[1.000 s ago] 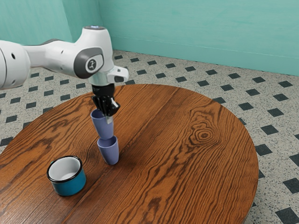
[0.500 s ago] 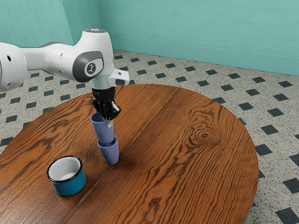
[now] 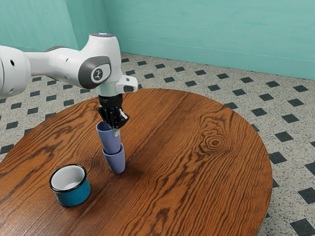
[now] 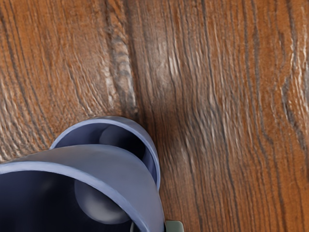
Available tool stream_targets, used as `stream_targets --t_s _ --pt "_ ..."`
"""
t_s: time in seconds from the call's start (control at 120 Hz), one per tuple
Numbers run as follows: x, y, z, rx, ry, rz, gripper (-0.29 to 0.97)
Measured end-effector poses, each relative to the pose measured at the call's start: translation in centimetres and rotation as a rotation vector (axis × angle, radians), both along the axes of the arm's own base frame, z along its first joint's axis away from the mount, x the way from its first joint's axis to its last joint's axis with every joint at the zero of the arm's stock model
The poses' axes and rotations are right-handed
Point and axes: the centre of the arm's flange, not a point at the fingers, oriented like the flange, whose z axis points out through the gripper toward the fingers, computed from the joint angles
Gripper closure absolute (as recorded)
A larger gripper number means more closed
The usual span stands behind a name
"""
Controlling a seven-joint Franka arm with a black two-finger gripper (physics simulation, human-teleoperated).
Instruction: Place the left cup onto the right cup
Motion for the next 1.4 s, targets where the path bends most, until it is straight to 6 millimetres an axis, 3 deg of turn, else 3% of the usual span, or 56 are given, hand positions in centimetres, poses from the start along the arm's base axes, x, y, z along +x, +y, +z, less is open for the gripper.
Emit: stream_targets --t_s 0.367,0.558,0.692,0.858,1.4 --pt "0.3 0.0 -0.9 0.014 0.006 0.008 0.78" --pt "0.0 -1.1 -0.4 0.012 0.019 0.007 0.41" --pt "-0.9 -1.7 2.4 0.006 0.001 0.009 0.22" --pt "-2.4 -3.5 5.5 0.003 -0.021 -0.007 0.1" --pt "-4.7 -6.8 12.5 0.015 -0.016 -0.05 0.01"
